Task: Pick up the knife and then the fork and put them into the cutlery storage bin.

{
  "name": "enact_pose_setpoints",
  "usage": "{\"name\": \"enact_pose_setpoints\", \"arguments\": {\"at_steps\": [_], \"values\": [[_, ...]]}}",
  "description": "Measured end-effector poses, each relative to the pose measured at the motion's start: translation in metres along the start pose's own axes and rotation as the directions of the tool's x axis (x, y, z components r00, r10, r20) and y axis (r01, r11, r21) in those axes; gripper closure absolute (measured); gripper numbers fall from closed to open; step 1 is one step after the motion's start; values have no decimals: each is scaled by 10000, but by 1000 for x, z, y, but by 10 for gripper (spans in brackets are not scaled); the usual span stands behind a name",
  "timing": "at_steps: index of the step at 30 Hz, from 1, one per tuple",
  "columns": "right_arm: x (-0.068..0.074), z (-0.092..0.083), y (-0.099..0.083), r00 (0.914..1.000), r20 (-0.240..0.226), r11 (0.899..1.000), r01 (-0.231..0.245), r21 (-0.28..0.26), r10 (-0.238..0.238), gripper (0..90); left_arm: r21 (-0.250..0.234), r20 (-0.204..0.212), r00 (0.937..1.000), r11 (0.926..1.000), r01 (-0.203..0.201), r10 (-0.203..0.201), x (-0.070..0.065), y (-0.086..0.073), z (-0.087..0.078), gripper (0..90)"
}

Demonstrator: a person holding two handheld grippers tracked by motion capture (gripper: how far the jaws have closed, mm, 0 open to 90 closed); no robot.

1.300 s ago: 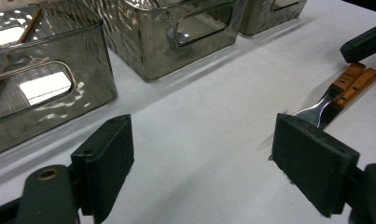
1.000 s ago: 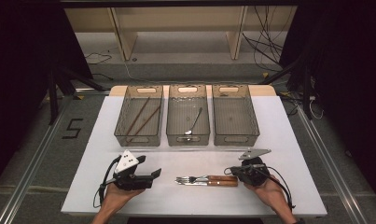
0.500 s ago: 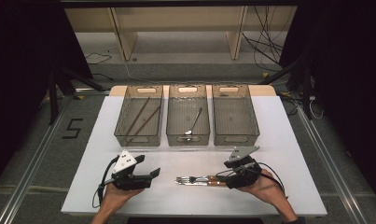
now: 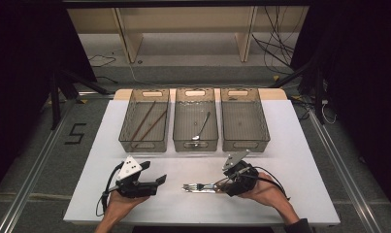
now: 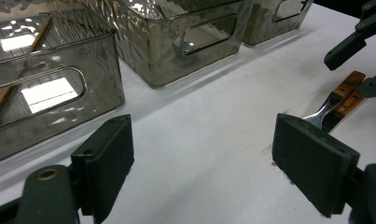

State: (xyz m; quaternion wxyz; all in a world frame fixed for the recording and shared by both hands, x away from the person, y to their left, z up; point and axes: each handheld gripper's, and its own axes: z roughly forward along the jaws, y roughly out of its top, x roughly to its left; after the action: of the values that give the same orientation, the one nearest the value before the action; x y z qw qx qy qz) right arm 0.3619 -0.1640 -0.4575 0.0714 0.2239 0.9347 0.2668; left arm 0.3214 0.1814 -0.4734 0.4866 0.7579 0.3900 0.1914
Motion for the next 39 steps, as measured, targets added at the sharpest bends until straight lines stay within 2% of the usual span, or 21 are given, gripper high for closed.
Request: {"name": "enact_pose_setpoints", "arguments": {"at_steps": [3, 6, 7, 9, 10, 15, 17, 21, 22, 24, 26, 29, 30, 32, 36, 39], "values": [[0, 3, 1, 9998, -35, 9997, 198, 161, -197, 508, -3, 2, 10000, 10000, 12, -12, 0, 0, 0, 202], [2, 5, 2, 9999, 35, 9996, 150, 253, -151, 544, 25, 5, 10000, 10000, 3, -3, 0, 0, 0, 202], [1, 6, 2, 9994, 47, 9989, 328, 323, -329, 553, 26, 4, 10000, 10000, -3, 3, 0, 0, 0, 202], [1, 8, 3, 9993, -3, 9984, 387, 403, -387, 583, 41, 20, 10000, 10000, -34, 34, 0, 0, 0, 202], [1, 8, 3, 9996, -18, 9981, 294, 543, -294, 594, 31, 14, 10000, 10000, -35, 35, 0, 0, 0, 202], [-3, 11, 5, 9993, -297, 9979, 245, 605, -228, 624, 71, 27, 10000, 10000, -10, 9, 0, 0, 0, 202], [-5, 12, 7, 9988, -492, 9982, 76, 602, -46, 641, 77, 29, 10000, 10000, -24, 24, 0, 0, 1, 202], [-7, 14, 10, 9987, -516, 9976, 52, 688, -17, 659, 72, 38, 10000, 10000, -20, 19, 0, 0, 1, 202], [-6, 14, 10, 9989, -463, 9975, -89, 698, 122, 661, 75, 38, 10000, 10000, -14, 13, 0, 0, 1, 202], [-8, 16, 11, 9992, -386, 9973, 78, 731, -50, 664, 81, 44, 10000, 10000, -7, 7, 0, 0, 1, 202], [-7, 19, 12, 9999, -137, 9960, 48, 894, -36, 677, 72, 46, 10000, 10000, -26, 25, 0, 0, 1, 202], [-7, 21, 12, 9998, -93, 9952, 164, 964, -155, 758, 60, 52, 10000, 10000, -16, 16, 0, 0, 0, 202], [-6, 23, 12, 9994, 19, 9935, 335, 1089, -339, 764, 36, 41, 10000, 10000, 22, -22, 0, 0, 1, 202], [-5, 23, 12, 9986, 104, 9939, 510, 981, -523, 783, 64, 42, 10000, 10000, -5, 5, 0, 0, 0, 202], [-3, 22, 12, 9977, 280, 9936, 583, 971, -613, 809, 68, 38, 10000, 10000, -9, 9, 0, 0, 0, 202], [-2, 21, 12, 9949, 435, 9917, 870, 942, -914, 810, 51, 12, 10000, 10000, 21, -21, 0, 0, 0, 202]]}}
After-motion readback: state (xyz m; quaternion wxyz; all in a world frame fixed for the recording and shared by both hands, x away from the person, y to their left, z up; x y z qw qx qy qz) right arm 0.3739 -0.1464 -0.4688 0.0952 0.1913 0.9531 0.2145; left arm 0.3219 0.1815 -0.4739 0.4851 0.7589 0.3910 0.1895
